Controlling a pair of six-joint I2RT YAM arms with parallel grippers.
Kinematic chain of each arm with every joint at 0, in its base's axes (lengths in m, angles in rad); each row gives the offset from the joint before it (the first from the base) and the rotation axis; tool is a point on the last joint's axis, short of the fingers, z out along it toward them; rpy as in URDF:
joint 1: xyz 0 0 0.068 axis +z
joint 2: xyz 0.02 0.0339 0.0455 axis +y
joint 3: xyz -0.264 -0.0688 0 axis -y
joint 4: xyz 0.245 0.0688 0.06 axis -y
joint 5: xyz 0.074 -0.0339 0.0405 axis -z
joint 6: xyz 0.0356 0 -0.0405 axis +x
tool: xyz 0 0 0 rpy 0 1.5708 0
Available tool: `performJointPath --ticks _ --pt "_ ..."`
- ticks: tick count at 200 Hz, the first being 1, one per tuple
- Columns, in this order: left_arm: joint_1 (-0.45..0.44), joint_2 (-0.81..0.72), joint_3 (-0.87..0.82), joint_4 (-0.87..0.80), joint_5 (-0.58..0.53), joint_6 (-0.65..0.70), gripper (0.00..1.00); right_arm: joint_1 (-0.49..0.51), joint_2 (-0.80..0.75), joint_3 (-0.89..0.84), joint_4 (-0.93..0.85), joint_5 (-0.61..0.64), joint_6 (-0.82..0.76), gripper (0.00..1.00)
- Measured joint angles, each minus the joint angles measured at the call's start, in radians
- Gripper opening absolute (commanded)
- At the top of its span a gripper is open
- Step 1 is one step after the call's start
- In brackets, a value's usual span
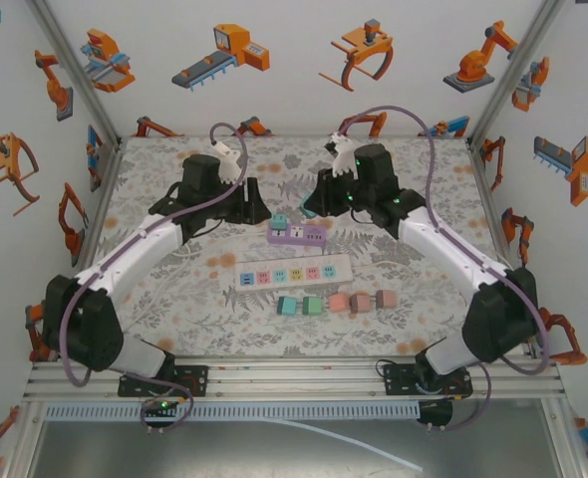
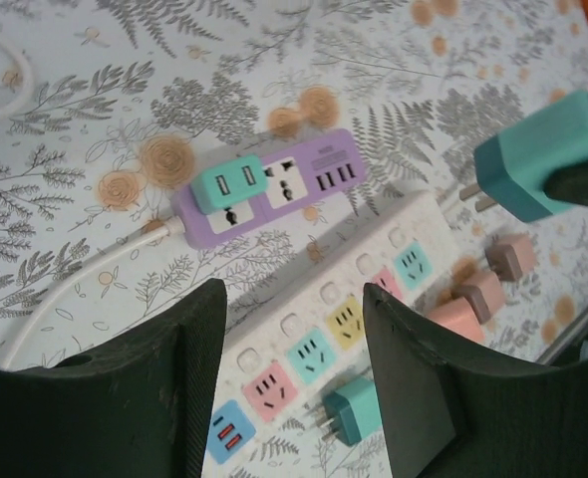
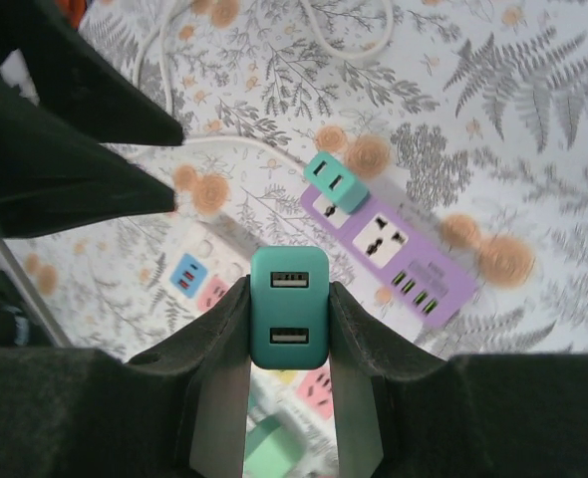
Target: Pull the plug off the socket
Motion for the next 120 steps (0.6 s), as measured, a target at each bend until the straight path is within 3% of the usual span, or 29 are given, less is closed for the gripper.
performJointPath --ticks 53,120 --pt "-0.024 -0.244 -0.046 -0.071 0.089 0.222 0.64 0.039 -0.306 -0.253 -0.023 0.158 0.331 0.17" --pt "-0.075 -0.451 -0.151 -0.166 0.224 0.443 0.81 0.238 -0.663 -0.539 -0.132 0.367 0.670 0.19"
